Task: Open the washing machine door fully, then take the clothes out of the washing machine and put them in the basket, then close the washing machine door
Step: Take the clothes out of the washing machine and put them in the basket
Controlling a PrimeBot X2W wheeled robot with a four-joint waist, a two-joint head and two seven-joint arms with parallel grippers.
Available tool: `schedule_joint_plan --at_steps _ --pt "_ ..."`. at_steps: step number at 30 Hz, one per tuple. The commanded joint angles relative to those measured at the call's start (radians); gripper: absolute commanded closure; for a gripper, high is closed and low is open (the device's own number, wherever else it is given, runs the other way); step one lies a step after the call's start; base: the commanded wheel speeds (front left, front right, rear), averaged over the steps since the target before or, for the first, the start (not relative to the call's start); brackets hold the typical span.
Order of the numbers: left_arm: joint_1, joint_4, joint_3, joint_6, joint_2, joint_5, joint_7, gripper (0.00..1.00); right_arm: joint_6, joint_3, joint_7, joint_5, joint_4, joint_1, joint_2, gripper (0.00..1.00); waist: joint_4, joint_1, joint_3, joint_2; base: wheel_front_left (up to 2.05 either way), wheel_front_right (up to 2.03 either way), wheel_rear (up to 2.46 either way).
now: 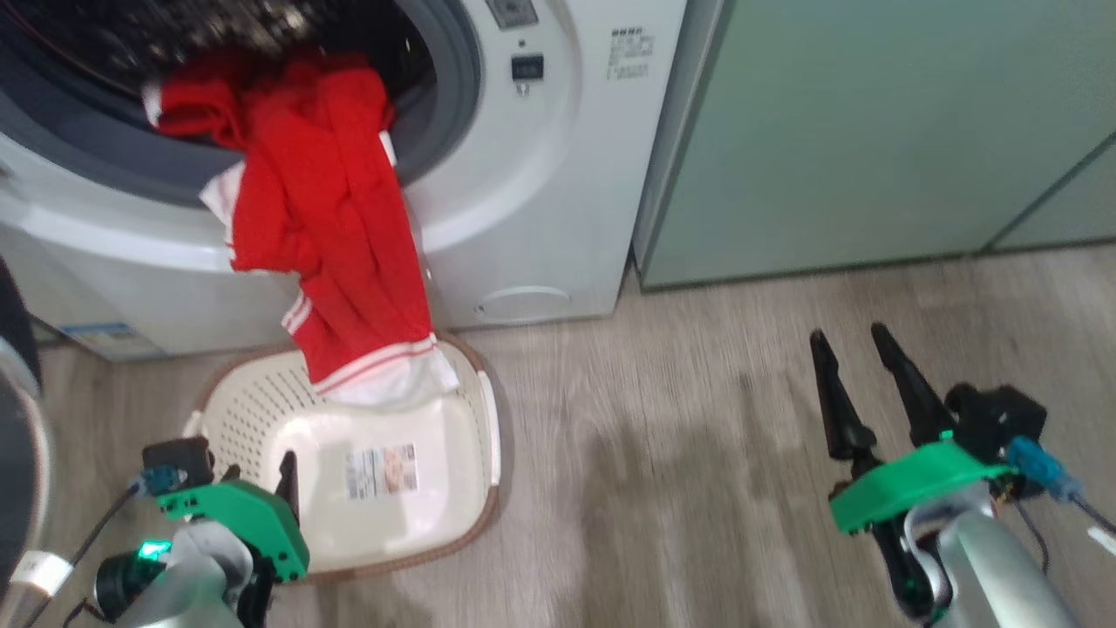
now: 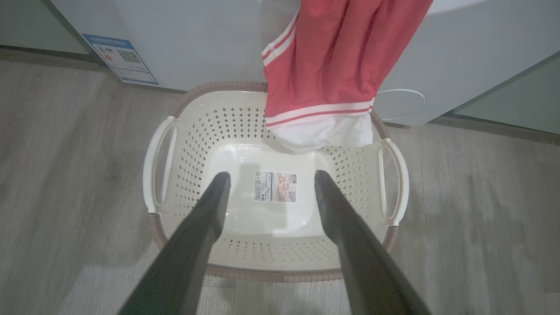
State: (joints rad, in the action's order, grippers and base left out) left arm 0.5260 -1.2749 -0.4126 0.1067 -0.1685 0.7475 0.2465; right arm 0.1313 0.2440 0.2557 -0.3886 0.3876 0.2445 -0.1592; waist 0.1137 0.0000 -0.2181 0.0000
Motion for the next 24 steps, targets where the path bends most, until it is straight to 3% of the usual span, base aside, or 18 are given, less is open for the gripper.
schedule_joint_plan --at_steps 1,15,19,24 --pt "-0.002 0.017 0.022 0.003 -0.042 -0.009 0.013 0.00 -0.001 0.014 0.006 -0.007 -0.021 -0.020 -0.012 0.00 -0.013 0.0000 0.046 0.0000 0.00 0.00 0.00" --pt "-0.189 0.474 0.226 -0.019 -0.102 -0.190 0.015 0.00 -0.001 -0.009 0.006 -0.010 -0.028 -0.112 -0.001 0.00 -0.027 0.0000 0.165 0.0000 0.00 0.00 0.00" --pt "-0.198 0.479 0.199 0.001 -0.095 -0.212 0.004 0.00 -0.001 -0.014 0.006 -0.009 -0.033 -0.113 0.004 0.00 -0.029 0.0000 0.158 0.0000 0.00 0.00 0.00" --pt "-0.096 0.467 0.175 0.009 -0.092 -0.193 -0.125 0.00 -0.001 -0.011 0.006 -0.008 -0.035 -0.103 0.007 0.00 -0.026 0.0000 0.121 0.0000 0.00 0.00 0.00"
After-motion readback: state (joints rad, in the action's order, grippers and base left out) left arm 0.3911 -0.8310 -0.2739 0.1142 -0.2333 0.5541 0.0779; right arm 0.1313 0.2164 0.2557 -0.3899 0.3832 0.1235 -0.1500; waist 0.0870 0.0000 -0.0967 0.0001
